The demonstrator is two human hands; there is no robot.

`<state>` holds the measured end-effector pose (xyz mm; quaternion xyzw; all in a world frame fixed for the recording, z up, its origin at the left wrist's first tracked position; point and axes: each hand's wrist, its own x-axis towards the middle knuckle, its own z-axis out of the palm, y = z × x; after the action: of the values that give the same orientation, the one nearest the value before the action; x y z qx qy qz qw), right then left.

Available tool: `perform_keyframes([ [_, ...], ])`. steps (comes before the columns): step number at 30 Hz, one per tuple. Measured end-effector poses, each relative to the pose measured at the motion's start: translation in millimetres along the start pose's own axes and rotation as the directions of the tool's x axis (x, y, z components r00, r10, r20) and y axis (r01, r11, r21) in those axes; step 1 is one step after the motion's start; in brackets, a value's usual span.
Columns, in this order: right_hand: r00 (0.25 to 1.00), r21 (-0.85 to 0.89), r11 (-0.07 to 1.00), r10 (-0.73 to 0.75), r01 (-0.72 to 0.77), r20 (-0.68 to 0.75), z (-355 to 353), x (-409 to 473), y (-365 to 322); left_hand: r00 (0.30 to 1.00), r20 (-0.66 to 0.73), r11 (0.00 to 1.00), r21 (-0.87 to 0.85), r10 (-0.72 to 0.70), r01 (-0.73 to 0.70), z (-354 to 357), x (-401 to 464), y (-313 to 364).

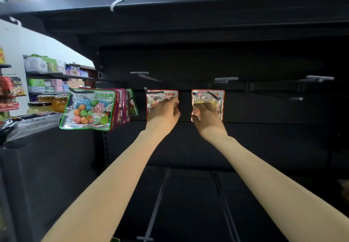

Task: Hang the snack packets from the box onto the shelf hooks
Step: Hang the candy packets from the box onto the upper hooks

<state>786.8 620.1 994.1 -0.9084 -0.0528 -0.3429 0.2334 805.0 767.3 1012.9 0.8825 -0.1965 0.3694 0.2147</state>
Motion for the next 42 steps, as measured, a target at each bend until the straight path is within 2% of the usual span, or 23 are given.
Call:
perform_keyframes([
  [2,0.998,0.100,0.993,-0.052,0.055,-0.024,-2,-19,-8,0.996,-0.090,0.998,-0.054,0.022,-0.027,-5,-19,2],
  [6,0.993,0.249,0.962,-0.110,0.114,-0.030,-3,-57,-23,0.986,-0.145,0.981,-0.182,-0.088,0.061,-17,-65,0],
  [10,0.986,0.332,0.933,-0.160,0.136,0.045,6,-99,-38,0.977,-0.075,0.960,-0.214,-0.199,0.179,-25,-119,-11],
  [16,0.927,0.426,0.903,-0.201,0.050,0.317,51,-170,-71,0.908,0.062,0.886,-0.198,-0.415,0.418,-42,-217,-44],
  [22,0.783,0.454,0.889,-0.239,-0.061,0.574,118,-248,-132,0.788,0.140,0.790,-0.055,-0.599,0.610,-77,-321,-110],
  [26,0.692,0.445,0.887,-0.248,-0.119,0.678,168,-308,-185,0.684,0.194,0.698,0.009,-0.703,0.716,-107,-397,-163],
  [28,0.648,0.442,0.884,-0.247,-0.154,0.720,189,-336,-213,0.624,0.199,0.649,0.098,-0.755,0.754,-125,-432,-189],
  [30,0.624,0.446,0.875,-0.245,-0.187,0.742,207,-359,-242,0.561,0.225,0.601,0.202,-0.797,0.773,-142,-462,-217],
  [33,0.581,0.424,0.887,-0.249,-0.185,0.775,232,-383,-282,0.503,0.387,0.622,0.304,-0.773,0.722,-157,-503,-257],
  [36,0.483,0.313,0.943,-0.225,-0.110,0.846,264,-401,-302,0.403,0.599,0.685,0.368,-0.692,0.630,-161,-533,-278],
  [39,0.324,0.195,0.977,-0.211,0.081,0.922,291,-415,-308,0.292,0.739,0.736,0.384,-0.607,0.557,-159,-552,-294],
  [40,0.277,0.181,0.974,-0.213,0.137,0.937,297,-418,-309,0.288,0.748,0.745,0.387,-0.599,0.544,-158,-556,-300],
  [42,0.231,0.173,0.966,-0.216,0.193,0.949,305,-420,-313,0.320,0.727,0.757,0.408,-0.607,0.510,-156,-561,-311],
])
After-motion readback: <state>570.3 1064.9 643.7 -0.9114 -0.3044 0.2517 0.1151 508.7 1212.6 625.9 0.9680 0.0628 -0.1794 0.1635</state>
